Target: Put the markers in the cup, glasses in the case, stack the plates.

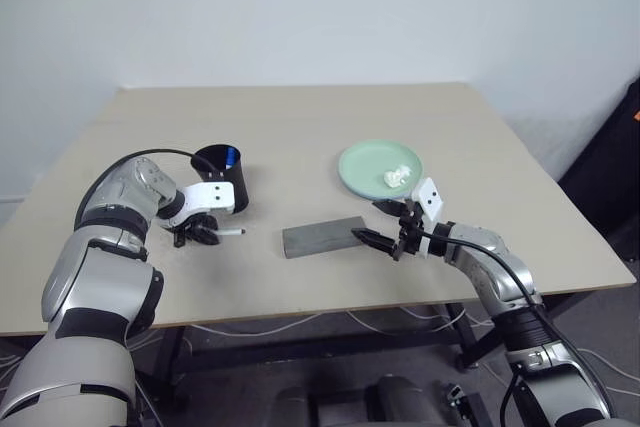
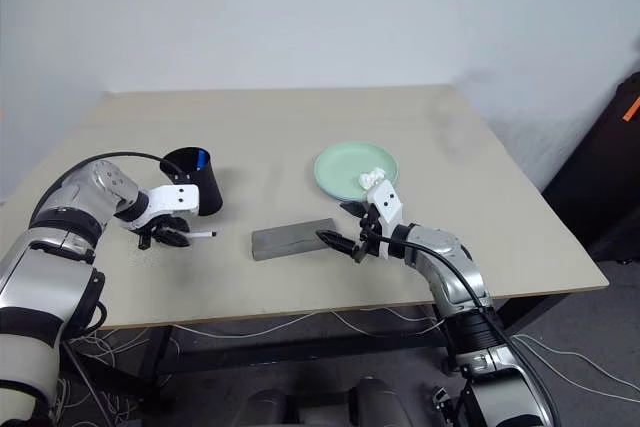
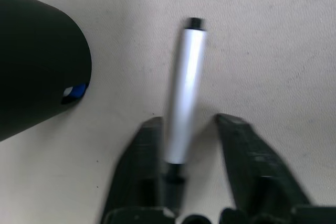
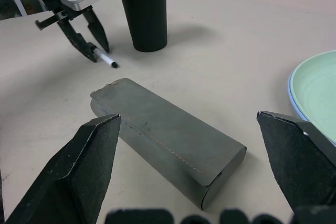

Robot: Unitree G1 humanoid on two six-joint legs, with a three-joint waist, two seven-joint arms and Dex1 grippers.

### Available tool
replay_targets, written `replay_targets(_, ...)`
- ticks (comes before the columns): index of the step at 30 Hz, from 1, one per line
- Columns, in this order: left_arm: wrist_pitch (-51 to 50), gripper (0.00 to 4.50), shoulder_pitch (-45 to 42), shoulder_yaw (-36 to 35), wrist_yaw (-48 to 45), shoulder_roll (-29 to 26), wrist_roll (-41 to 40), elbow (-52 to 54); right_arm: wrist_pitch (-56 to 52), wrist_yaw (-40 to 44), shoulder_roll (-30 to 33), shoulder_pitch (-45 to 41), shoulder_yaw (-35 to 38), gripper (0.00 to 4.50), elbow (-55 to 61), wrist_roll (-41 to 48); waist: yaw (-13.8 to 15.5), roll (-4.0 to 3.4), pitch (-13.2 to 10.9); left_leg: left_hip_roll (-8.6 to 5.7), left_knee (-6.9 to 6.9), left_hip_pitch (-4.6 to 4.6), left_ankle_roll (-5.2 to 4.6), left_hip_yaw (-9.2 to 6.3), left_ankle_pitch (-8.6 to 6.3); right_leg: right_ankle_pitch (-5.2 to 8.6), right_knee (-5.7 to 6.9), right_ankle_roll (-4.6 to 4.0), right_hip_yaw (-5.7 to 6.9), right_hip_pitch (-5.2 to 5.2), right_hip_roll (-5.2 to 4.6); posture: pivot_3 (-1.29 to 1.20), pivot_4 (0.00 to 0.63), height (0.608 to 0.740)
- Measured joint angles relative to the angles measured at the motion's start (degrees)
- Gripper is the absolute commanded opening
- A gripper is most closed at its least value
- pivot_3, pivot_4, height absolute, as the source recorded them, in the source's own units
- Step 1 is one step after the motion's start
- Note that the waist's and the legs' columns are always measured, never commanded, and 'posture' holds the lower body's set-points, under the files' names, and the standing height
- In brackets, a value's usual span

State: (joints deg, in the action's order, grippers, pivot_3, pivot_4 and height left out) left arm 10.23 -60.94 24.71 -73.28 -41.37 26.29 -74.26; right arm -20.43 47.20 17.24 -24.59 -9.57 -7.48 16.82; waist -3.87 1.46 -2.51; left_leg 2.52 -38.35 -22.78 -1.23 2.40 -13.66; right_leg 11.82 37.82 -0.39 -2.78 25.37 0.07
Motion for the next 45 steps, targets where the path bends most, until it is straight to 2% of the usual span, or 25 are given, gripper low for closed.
replay_targets(16,1.37,0.15,0.0,-2.11,-2.95,0.05,-1.62,0.01,-0.05,-0.02,-0.02,-0.01,0.0,4.5,0.0,-0.01,0.0,0.01,0.0,-0.01,0.0,-0.02,0.0,0.0,0.0,0.0,-0.02,0.0,0.0,0.01,-0.01,0.0,0.0,0.74)
replay_targets(24,0.91,0.15,1.06,-10.52,-13.93,1.27,-12.52,6.99,-0.06,-0.04,-0.03,0.13,-0.01,4.5,0.12,0.0,-0.02,0.03,0.0,-0.01,-0.04,-0.05,0.0,0.0,0.0,0.0,-0.02,0.0,0.0,0.01,-0.02,0.0,0.0,0.74)
replay_targets(29,-7.15,0.15,5.71,-17.36,-15.5,3.66,-22.23,18.9,-0.15,0.08,0.03,0.19,-0.04,4.5,0.2,0.01,-0.09,0.03,0.0,0.02,-0.07,-0.05,0.0,-0.03,0.0,-0.01,0.01,0.01,0.0,0.01,-0.01,0.0,0.0,0.74)
replay_targets(32,-12.32,0.15,8.29,-21.62,-11.18,4.6,-26.87,26.69,-0.2,0.22,0.1,0.19,-0.04,4.5,0.21,0.0,-0.27,0.03,0.0,0.02,-0.08,-0.03,0.0,-0.04,0.0,-0.01,0.03,0.02,-0.01,-0.01,0.0,0.0,0.0,0.74)
replay_targets(38,-15.71,0.15,12.81,-33.53,8.84,10.63,-36.01,40.43,-0.35,0.69,0.1,0.07,-0.28,4.5,0.2,-0.03,-0.07,0.03,0.01,0.02,-0.13,0.02,0.0,-0.06,0.0,-0.03,0.04,0.04,-0.02,-0.1,-0.04,0.0,0.0,0.74)
replay_targets(45,-14.42,0.15,17.92,-37.91,27.17,12.53,-36.31,47.24,-0.54,1.65,0.14,-0.97,-0.6,4.5,0.04,-0.06,-0.05,0.03,0.01,0.02,-0.12,0.09,0.0,-0.06,0.0,-0.04,0.06,0.03,-0.01,-0.15,-0.02,0.0,0.0,0.74)
